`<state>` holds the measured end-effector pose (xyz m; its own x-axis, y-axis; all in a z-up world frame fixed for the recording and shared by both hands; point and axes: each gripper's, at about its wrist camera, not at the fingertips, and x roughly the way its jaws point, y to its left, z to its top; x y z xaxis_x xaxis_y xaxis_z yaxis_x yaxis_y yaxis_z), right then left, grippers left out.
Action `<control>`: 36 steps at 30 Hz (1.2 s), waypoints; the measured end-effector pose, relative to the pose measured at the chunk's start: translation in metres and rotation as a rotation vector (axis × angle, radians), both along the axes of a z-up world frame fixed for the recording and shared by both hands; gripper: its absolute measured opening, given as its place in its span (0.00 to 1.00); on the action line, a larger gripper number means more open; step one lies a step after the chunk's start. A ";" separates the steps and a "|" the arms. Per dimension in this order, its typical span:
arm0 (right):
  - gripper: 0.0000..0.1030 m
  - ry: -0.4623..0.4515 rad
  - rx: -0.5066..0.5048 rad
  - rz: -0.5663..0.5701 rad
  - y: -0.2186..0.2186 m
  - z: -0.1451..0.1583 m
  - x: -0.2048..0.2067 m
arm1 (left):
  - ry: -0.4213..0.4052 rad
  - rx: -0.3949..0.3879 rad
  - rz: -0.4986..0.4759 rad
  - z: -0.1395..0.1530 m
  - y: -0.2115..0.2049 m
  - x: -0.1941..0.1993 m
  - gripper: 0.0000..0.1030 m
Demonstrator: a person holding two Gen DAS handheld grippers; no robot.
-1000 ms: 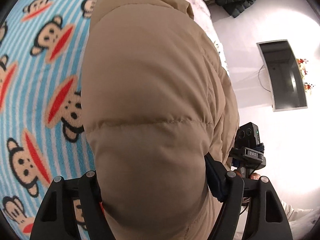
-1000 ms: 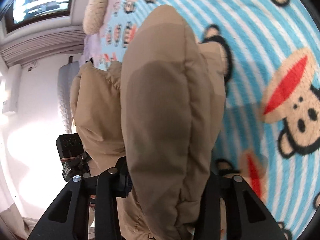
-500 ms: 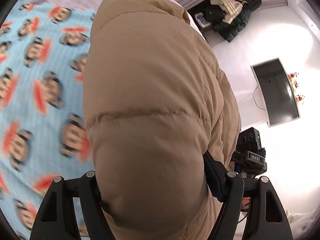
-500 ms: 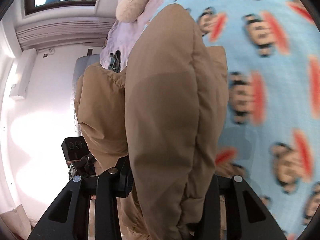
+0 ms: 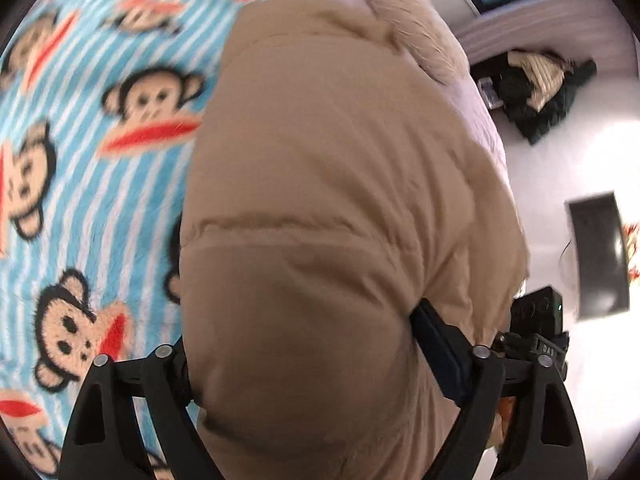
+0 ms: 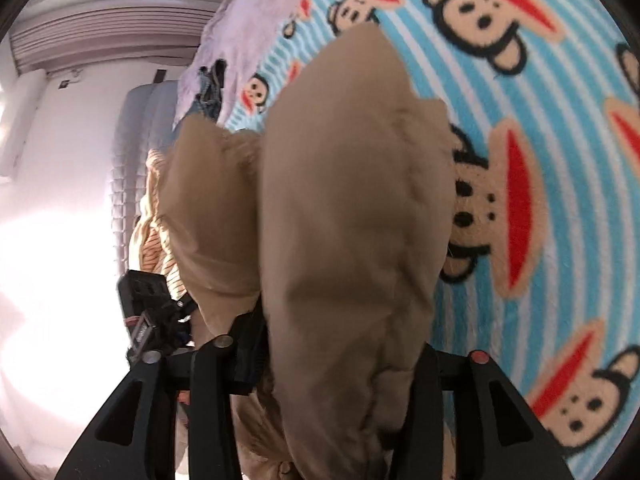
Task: Fold large clothes
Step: 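Grasp the tan jacket bundle with both tools and lift it off the blanket, then lower the jacket bundle onto the blanket and open both tools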
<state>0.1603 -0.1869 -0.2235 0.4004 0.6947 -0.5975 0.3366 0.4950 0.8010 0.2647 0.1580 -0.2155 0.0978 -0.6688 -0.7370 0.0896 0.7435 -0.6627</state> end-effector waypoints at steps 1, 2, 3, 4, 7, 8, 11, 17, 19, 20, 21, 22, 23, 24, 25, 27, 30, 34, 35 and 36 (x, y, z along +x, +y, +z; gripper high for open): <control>0.52 0.008 -0.008 -0.006 0.002 0.003 0.001 | 0.002 -0.006 0.004 -0.001 0.001 -0.001 0.88; 0.53 0.023 -0.026 -0.010 0.007 0.008 0.006 | -0.004 0.007 0.002 0.000 0.005 -0.002 0.88; 0.54 0.036 -0.050 -0.008 0.011 0.015 0.011 | -0.016 0.030 -0.002 0.003 0.011 -0.003 0.88; 0.54 0.048 -0.087 -0.004 0.006 0.022 0.001 | -0.031 0.061 -0.005 0.009 0.004 -0.007 0.88; 0.54 0.054 -0.236 -0.036 -0.006 0.060 -0.020 | -0.139 0.171 0.006 0.042 0.008 -0.017 0.88; 0.52 0.046 -0.290 -0.064 -0.013 0.073 -0.035 | -0.194 0.196 0.022 0.062 0.008 -0.023 0.85; 0.27 -0.009 -0.352 -0.115 -0.014 0.110 -0.062 | -0.291 0.216 0.045 0.100 0.018 -0.025 0.85; 0.21 -0.099 -0.380 -0.004 0.051 0.140 -0.054 | -0.372 0.280 0.005 0.114 -0.041 0.000 0.85; 0.21 -0.068 -0.434 0.037 0.072 0.128 -0.052 | -0.383 0.305 -0.045 0.108 -0.074 0.001 0.85; 0.21 -0.027 -0.470 0.054 0.079 0.118 -0.053 | -0.411 0.373 -0.084 0.100 -0.093 -0.001 0.85; 0.21 0.004 -0.489 0.060 0.082 0.110 -0.056 | -0.433 0.413 -0.105 0.098 -0.104 -0.003 0.85; 0.21 0.036 -0.511 0.061 0.082 0.100 -0.062 | -0.452 0.436 -0.130 0.095 -0.114 -0.006 0.85; 0.21 0.074 -0.537 0.058 0.081 0.088 -0.067 | -0.468 0.451 -0.158 0.091 -0.123 -0.009 0.85; 0.19 0.101 -0.535 0.044 0.078 0.075 -0.073 | -0.472 0.454 -0.171 0.088 -0.128 -0.010 0.85; 0.17 0.120 -0.524 0.023 0.075 0.066 -0.076 | -0.474 0.455 -0.185 0.085 -0.134 -0.012 0.85; 0.17 0.147 -0.471 -0.030 0.067 0.049 -0.087 | -0.486 0.468 -0.205 0.083 -0.141 -0.016 0.86; 0.17 0.151 -0.447 -0.063 0.065 0.031 -0.093 | -0.510 0.503 -0.232 0.078 -0.151 -0.022 0.86; 0.17 0.171 -0.467 -0.063 0.069 0.030 -0.093 | -0.517 0.517 -0.245 0.079 -0.151 -0.024 0.87; 0.17 0.175 -0.470 -0.060 0.071 0.031 -0.092 | -0.513 0.520 -0.250 0.081 -0.150 -0.024 0.87; 0.17 0.178 -0.472 -0.057 0.071 0.032 -0.092 | -0.503 0.526 -0.250 0.086 -0.147 -0.025 0.87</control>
